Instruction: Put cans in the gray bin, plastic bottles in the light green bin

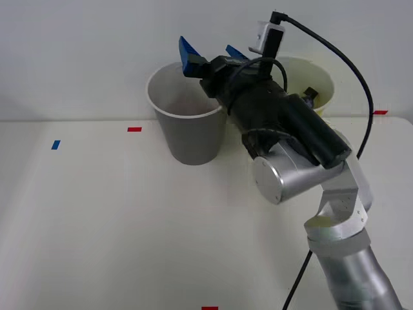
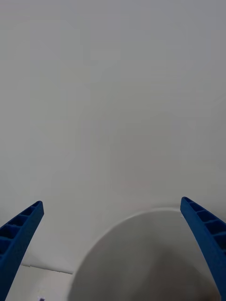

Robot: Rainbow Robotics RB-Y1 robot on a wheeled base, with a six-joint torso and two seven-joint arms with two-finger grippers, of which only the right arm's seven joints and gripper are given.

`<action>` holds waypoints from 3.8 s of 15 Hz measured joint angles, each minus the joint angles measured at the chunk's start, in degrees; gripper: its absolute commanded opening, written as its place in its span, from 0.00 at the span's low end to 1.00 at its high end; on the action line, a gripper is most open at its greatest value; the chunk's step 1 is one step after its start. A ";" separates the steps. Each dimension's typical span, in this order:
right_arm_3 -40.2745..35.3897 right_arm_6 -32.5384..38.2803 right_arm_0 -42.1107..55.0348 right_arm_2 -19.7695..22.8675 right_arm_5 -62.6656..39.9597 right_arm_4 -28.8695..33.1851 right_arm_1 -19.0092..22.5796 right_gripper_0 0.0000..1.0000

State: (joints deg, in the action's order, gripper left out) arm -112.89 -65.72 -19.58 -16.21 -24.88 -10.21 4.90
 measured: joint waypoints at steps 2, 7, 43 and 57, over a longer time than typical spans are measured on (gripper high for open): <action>-7.47 3.02 7.11 -1.24 0.01 0.93 4.08 1.00; -19.98 14.03 28.24 -4.70 2.65 18.14 13.10 1.00; 8.11 -2.83 90.35 9.02 81.54 24.44 0.11 1.00; 10.54 -2.95 90.71 9.64 83.48 23.55 2.67 1.00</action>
State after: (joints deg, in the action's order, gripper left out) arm -102.34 -68.67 71.13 -6.58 58.60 13.34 7.57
